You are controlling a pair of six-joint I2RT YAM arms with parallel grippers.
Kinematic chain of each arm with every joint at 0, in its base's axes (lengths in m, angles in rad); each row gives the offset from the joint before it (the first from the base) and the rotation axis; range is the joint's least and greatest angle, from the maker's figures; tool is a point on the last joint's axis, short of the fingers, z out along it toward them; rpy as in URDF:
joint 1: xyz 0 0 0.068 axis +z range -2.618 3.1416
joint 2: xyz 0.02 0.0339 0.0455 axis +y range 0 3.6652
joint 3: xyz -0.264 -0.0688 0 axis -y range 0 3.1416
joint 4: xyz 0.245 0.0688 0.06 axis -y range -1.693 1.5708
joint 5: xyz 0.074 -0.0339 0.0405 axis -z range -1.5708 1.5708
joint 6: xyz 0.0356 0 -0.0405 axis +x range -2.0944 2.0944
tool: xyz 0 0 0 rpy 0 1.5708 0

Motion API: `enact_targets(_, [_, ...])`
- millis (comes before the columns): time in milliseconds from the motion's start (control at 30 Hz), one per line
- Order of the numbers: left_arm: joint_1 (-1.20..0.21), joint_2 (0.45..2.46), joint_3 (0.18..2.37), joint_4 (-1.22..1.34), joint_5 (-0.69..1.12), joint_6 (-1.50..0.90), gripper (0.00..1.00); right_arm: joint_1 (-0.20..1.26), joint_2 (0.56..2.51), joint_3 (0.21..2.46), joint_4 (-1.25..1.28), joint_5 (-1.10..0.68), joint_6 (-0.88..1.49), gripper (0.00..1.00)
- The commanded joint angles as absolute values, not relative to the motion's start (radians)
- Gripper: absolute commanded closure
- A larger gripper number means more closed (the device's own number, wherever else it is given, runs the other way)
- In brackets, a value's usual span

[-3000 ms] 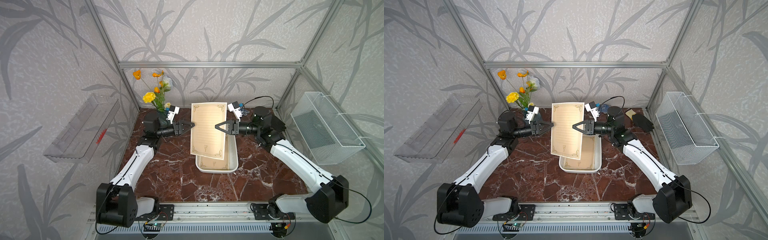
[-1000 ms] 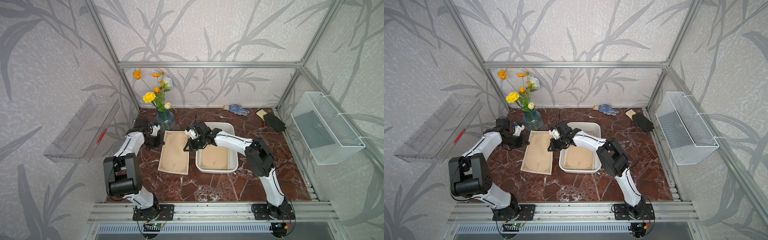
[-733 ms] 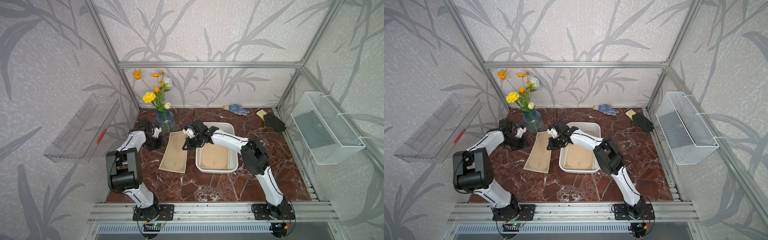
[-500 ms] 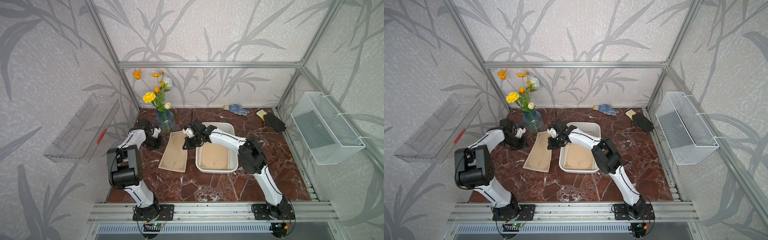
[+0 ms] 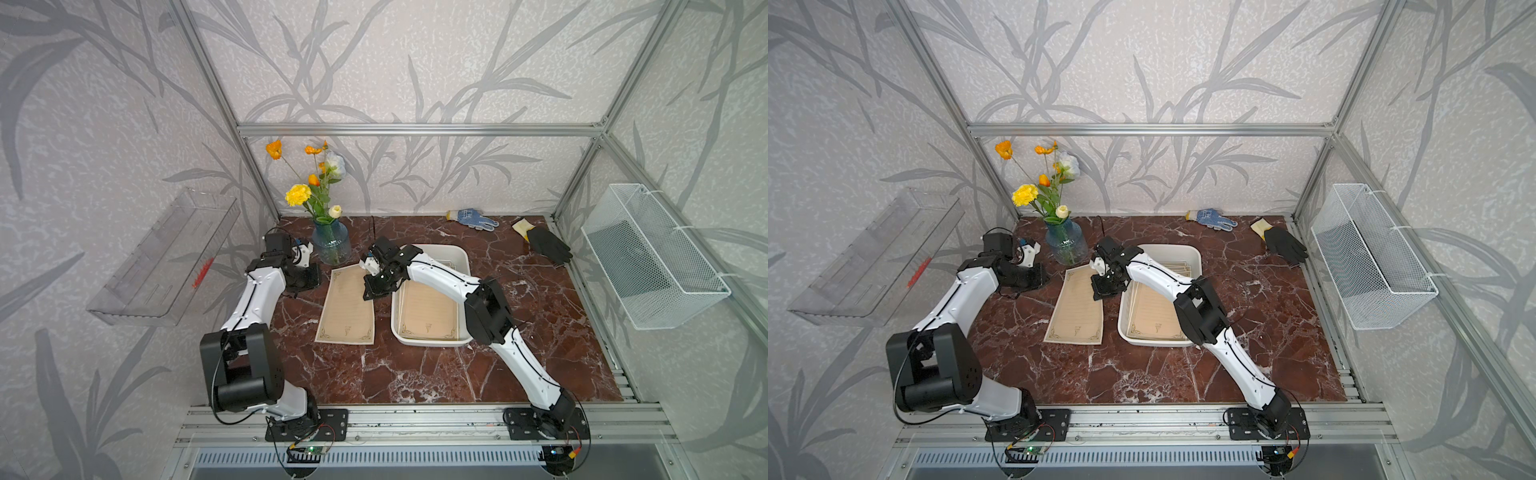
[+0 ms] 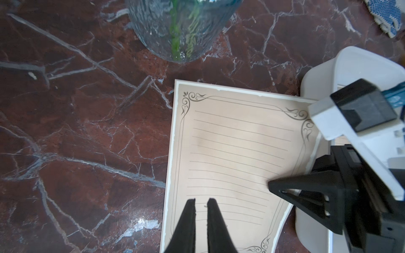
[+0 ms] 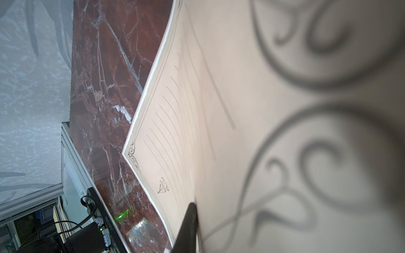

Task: Take out the stationery paper from the storage box
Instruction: Place the stationery paper at the center of the board.

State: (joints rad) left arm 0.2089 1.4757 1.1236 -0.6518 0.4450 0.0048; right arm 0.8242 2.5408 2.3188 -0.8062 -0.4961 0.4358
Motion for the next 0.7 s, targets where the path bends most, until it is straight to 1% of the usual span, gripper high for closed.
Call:
enact_targets(0, [0.212,1.421,1.102,-0.617,0.440,-0.018,0.86,0.836,2.581,2.402,-0.929,-0.478,0.400,0.85])
enact_targets(167, [0.212,1.359,1.083,-0.574,0.440,-0.035,0.86,0.848,2.588,2.507,-1.007,-0.427,0.387,0.70])
enact_targets(300, [0.213,1.328,1.082,-0.576,0.418,-0.034,0.85,0.853,2.559,2.538,-1.062,-0.370,0.365,0.61])
enact_targets(433, [0.213,1.284,1.062,-0.554,0.405,-0.040,0.86,0.857,2.508,2.539,-1.096,-0.324,0.342,0.56])
enact_targets(667, [0.212,1.208,1.017,-0.500,0.383,-0.050,0.85,0.864,2.423,2.554,-1.147,-0.269,0.305,0.54])
